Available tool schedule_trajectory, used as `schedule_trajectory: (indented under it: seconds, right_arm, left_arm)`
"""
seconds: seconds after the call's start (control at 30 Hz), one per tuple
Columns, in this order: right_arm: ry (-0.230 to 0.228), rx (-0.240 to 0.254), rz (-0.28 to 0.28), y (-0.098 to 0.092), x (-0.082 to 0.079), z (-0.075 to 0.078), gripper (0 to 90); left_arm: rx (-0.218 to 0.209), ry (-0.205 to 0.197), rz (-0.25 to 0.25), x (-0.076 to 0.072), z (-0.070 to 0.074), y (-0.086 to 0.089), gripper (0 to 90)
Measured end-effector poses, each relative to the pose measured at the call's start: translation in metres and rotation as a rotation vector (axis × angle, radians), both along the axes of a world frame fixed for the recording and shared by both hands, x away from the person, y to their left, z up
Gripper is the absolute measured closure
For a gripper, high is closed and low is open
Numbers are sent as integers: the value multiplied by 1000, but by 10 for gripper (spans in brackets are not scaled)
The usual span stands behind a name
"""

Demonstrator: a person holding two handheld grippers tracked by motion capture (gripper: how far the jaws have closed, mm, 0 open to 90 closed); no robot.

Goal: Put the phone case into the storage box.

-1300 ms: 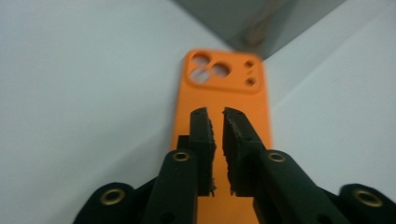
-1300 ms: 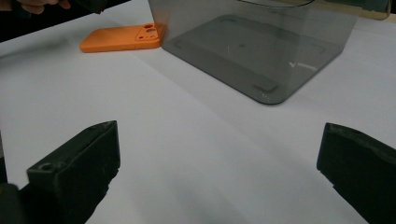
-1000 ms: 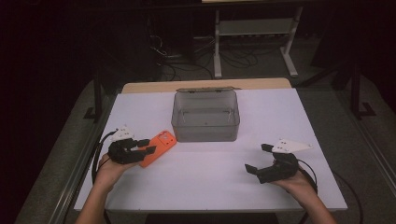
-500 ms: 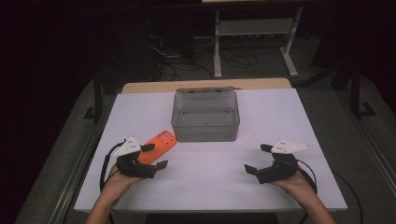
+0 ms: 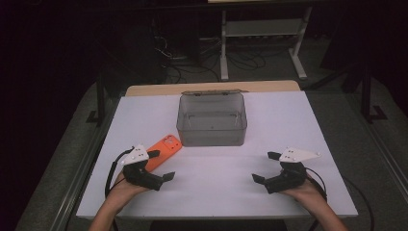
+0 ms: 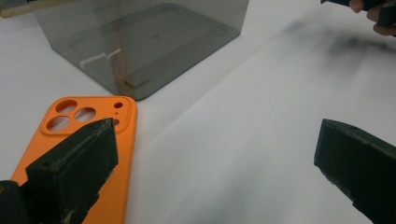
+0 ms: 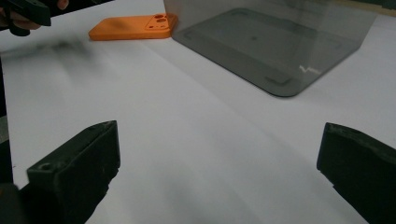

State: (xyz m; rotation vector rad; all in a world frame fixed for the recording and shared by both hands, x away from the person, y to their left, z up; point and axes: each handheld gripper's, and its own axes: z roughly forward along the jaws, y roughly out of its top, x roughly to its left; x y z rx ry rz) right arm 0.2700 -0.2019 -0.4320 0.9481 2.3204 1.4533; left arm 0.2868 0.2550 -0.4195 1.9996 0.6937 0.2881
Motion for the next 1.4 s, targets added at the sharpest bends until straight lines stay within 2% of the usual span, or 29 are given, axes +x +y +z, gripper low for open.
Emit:
schedule_trajectory:
  seconds: [0.67, 0.8, 1.1, 1.4]
  right_arm:
    - [-13, -9, 5, 2, -1, 1, 0]
    - [-16, -9, 6, 2, -1, 1, 0]
    - [-23, -9, 1, 2, -2, 2, 0]
    - [-25, -8, -4, 0, -1, 2, 0]
  left_arm:
    - [17, -3, 20, 11, 9, 4, 0]
    - [25, -16, 32, 14, 11, 6, 0]
    - [19, -36, 64, 27, 17, 10, 0]
    - [27, -39, 57, 39, 20, 10, 0]
